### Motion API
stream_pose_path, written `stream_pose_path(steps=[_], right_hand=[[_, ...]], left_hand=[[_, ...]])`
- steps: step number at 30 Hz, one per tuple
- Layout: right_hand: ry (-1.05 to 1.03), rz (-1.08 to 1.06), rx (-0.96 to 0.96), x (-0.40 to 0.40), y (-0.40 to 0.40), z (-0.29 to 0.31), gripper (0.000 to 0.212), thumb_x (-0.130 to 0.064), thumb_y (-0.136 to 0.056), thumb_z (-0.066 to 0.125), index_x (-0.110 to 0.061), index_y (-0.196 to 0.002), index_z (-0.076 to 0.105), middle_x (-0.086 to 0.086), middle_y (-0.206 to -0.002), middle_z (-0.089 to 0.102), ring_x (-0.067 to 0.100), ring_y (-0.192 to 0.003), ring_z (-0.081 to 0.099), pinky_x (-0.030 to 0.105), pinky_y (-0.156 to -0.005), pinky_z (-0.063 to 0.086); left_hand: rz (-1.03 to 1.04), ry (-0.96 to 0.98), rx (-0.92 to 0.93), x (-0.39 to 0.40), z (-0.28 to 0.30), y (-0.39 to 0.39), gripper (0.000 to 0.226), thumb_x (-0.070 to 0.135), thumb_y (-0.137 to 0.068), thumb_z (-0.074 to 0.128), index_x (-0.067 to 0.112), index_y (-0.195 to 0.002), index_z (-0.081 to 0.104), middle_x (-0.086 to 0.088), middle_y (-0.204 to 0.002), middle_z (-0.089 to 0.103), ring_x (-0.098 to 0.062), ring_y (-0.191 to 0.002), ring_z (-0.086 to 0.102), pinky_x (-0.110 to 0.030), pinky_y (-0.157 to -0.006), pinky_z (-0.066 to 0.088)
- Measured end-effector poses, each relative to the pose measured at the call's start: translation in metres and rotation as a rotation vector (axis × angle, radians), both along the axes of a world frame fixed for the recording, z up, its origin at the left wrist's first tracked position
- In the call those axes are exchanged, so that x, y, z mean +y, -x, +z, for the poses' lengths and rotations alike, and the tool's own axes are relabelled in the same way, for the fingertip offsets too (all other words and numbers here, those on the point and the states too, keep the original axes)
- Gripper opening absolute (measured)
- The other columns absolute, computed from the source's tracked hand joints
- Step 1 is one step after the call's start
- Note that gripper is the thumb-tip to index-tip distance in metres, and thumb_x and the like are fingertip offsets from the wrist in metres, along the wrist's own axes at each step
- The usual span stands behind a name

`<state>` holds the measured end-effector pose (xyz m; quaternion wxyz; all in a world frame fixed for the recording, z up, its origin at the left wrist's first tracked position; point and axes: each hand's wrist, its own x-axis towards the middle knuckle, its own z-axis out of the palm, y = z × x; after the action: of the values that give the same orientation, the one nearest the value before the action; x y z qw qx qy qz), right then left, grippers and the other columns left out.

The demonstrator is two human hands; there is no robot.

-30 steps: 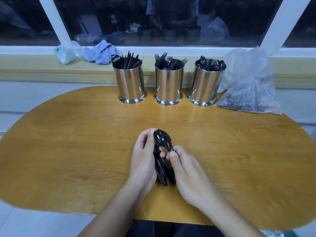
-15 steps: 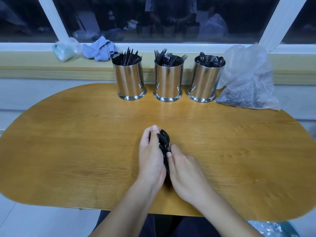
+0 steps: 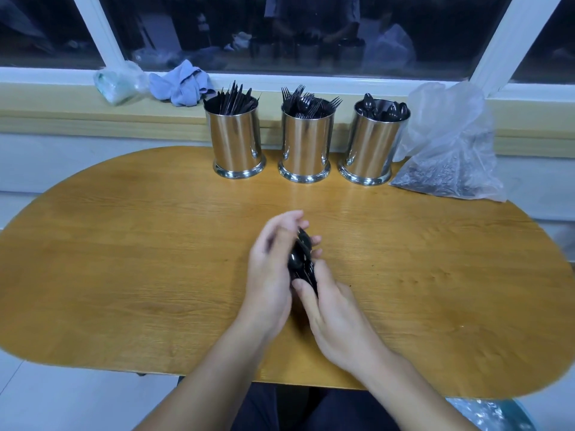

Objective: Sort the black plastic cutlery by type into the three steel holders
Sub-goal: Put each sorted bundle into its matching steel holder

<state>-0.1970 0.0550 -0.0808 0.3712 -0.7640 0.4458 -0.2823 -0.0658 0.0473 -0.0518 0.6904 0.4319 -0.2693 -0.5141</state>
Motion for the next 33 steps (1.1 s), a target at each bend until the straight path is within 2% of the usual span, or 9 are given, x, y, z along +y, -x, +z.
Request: stream_pose_path(steps=[3,6,9,12,14,19,24,27,33], right_hand=[[-0.064,0.054,-0.03,-0.013,0.006,0.007,0.033,-0.043,-0.111,0.057,-0.037,-0.143,0.053,-0.01,-0.095,0.073,0.008,-0.084,0.068,0.035,-0.078,0.054],[-0.149,0.103,-0.128,-0.022,0.01,0.011,0.013,-0.025,-0.098,0.076,-0.023,-0.105,0.065,-0.004,-0.08,0.065,0.015,-0.07,0.058,0.041,-0.068,0.049],[-0.187,0.081,-0.145,-0.026,0.016,0.011,0.017,-0.009,-0.087,0.072,-0.016,-0.086,0.056,-0.006,-0.068,0.05,0.014,-0.063,0.042,0.039,-0.059,0.037],[-0.135,-0.035,-0.085,-0.03,0.023,0.008,0.015,-0.014,-0.08,0.067,-0.015,-0.082,0.053,-0.003,-0.066,0.049,0.02,-0.061,0.041,0.045,-0.057,0.04],[-0.057,-0.062,0.001,-0.03,0.024,0.009,0.014,-0.019,-0.081,0.064,-0.026,-0.083,0.052,-0.001,-0.067,0.054,0.022,-0.062,0.047,0.048,-0.06,0.045],[-0.037,-0.019,0.042,-0.036,0.026,0.018,0.029,-0.021,-0.09,0.061,-0.042,-0.107,0.053,-0.006,-0.075,0.062,0.021,-0.068,0.057,0.03,-0.058,0.044],[-0.125,-0.233,-0.231,-0.061,0.039,0.026,0.016,-0.016,-0.08,0.073,-0.018,-0.084,0.057,-0.004,-0.067,0.05,0.015,-0.062,0.04,0.044,-0.059,0.039],[-0.181,-0.299,-0.39,-0.078,0.049,0.031,0.044,-0.024,-0.077,0.088,-0.015,-0.073,0.045,-0.007,-0.066,0.037,0.014,-0.063,0.033,0.037,-0.059,0.028],[-0.228,-0.242,-0.555,-0.131,0.082,0.04,0.033,-0.041,-0.081,0.094,-0.026,-0.096,0.07,-0.001,-0.07,0.063,0.018,-0.066,0.056,0.037,-0.065,0.046]], left_hand=[[-0.008,-0.034,-0.175,-0.004,0.001,-0.002,0.027,0.013,-0.096,0.087,0.008,-0.115,0.068,-0.023,-0.108,0.071,-0.032,-0.094,0.074,-0.053,-0.096,0.061],[0.029,-0.067,-0.218,-0.009,0.004,0.001,0.014,0.003,-0.102,0.072,0.002,-0.105,0.058,-0.019,-0.089,0.067,-0.027,-0.085,0.074,-0.044,-0.084,0.061],[0.03,0.005,-0.477,-0.011,0.005,0.0,0.01,0.008,-0.104,0.07,0.008,-0.098,0.063,-0.021,-0.088,0.068,-0.027,-0.08,0.074,-0.044,-0.079,0.061],[-0.027,0.037,-0.983,-0.014,-0.002,-0.011,0.015,0.034,-0.106,0.069,0.024,-0.096,0.066,0.003,-0.071,0.064,-0.018,-0.066,0.061,-0.04,-0.064,0.05],[-0.086,0.051,-0.935,-0.018,0.002,-0.012,0.019,0.036,-0.106,0.071,0.023,-0.094,0.064,0.0,-0.07,0.062,-0.016,-0.061,0.054,-0.039,-0.062,0.045],[-0.202,0.073,-0.758,-0.037,0.017,0.002,0.023,0.023,-0.097,0.086,0.017,-0.095,0.064,-0.017,-0.079,0.06,-0.02,-0.061,0.051,-0.04,-0.058,0.045],[-0.145,0.147,-0.764,-0.068,0.033,0.024,0.02,0.004,-0.095,0.079,0.015,-0.087,0.064,-0.003,-0.07,0.058,-0.017,-0.061,0.05,-0.037,-0.058,0.045],[-0.15,0.199,-0.828,-0.093,0.048,0.033,0.021,0.002,-0.094,0.079,0.013,-0.084,0.064,-0.006,-0.069,0.057,-0.014,-0.062,0.049,-0.031,-0.06,0.043],[-0.135,0.259,-1.0,-0.181,0.093,0.042,0.02,0.007,-0.092,0.079,0.017,-0.081,0.066,-0.006,-0.071,0.062,-0.012,-0.062,0.05,-0.033,-0.057,0.044]])
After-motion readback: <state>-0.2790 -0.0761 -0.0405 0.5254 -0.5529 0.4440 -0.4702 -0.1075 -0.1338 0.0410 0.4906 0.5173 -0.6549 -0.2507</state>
